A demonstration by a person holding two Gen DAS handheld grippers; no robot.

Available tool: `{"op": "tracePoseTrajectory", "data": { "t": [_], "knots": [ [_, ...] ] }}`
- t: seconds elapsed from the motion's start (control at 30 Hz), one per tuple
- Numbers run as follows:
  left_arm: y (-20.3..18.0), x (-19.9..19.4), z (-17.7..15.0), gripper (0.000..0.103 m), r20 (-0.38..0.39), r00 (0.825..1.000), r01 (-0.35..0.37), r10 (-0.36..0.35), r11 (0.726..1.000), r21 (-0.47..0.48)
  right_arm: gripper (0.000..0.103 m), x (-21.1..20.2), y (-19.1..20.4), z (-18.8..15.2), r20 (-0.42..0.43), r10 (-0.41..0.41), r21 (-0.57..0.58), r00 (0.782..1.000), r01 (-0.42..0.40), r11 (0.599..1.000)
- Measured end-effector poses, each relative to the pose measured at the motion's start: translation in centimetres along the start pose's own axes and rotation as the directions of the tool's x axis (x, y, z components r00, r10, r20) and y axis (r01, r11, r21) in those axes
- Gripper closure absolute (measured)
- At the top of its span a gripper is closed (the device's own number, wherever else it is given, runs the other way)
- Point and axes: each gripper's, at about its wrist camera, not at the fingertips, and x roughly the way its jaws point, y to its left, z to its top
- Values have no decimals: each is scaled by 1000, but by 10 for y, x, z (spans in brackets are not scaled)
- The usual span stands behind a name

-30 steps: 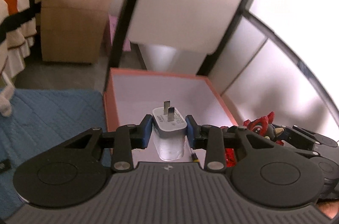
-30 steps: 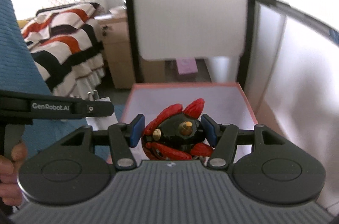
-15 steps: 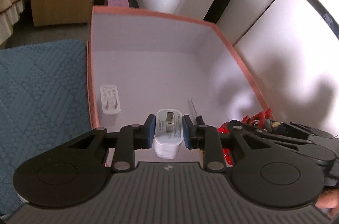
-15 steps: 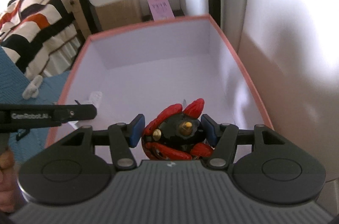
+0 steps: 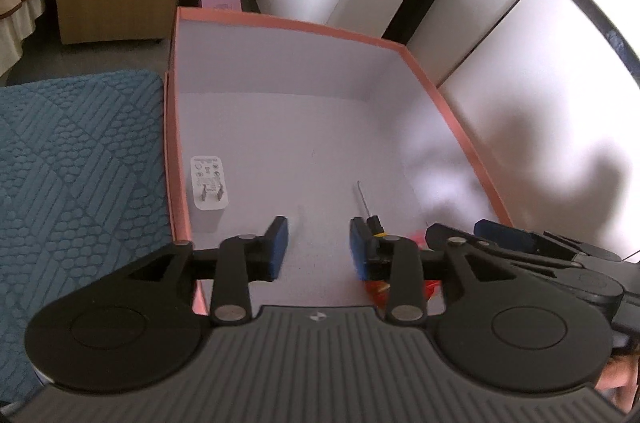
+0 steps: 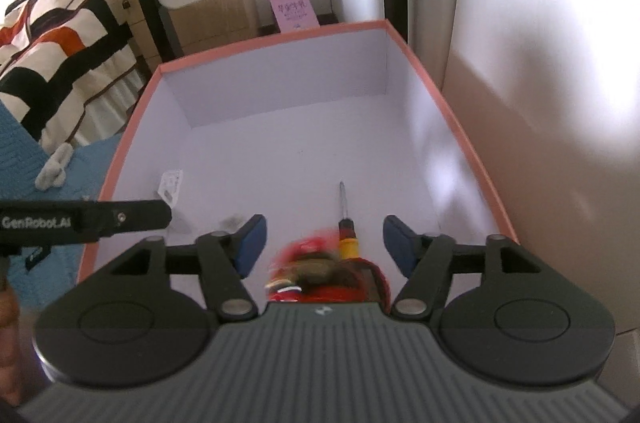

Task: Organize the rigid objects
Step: 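Open the right tool dropping the lion while the left tool releases the charger into the box, then withdraw both open tools from the box back over the bed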

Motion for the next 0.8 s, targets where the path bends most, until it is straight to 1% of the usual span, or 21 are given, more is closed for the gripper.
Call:
{"op": "tracePoseTrajectory", "data": {
  "t": [0.17, 0.33, 0.43, 0.57, 0.7, 0.8],
  "knots": [
    [0, -35, 3, 61, 80, 997, -3, 2, 1000, 11, 35, -20, 9, 9, 57, 7, -5, 998, -7, 1000],
    [3, -78, 6, 61, 178, 984, -13, 11, 1000, 14, 35, -47, 28, 19, 139, 51, -21, 989, -48, 999],
    [6, -104, 5, 61, 234, 972, -25, 21, 1000, 13, 35, -62, 45, 24, 185, 70, -48, 980, -62, 997],
    [13, -134, 0, 61, 300, 953, -36, 34, 999, 1, 35, -79, 65, 29, 234, 120, -65, 965, -107, 992],
    [25, -162, -3, 61, 350, 936, -43, 46, 999, -16, 35, -91, 85, 30, 263, 158, -103, 952, -135, 985],
    [34, -182, -8, 61, 381, 922, -57, 62, 998, -24, 35, -95, 102, 26, 288, 172, -141, 942, -136, 981]
  ]
}}
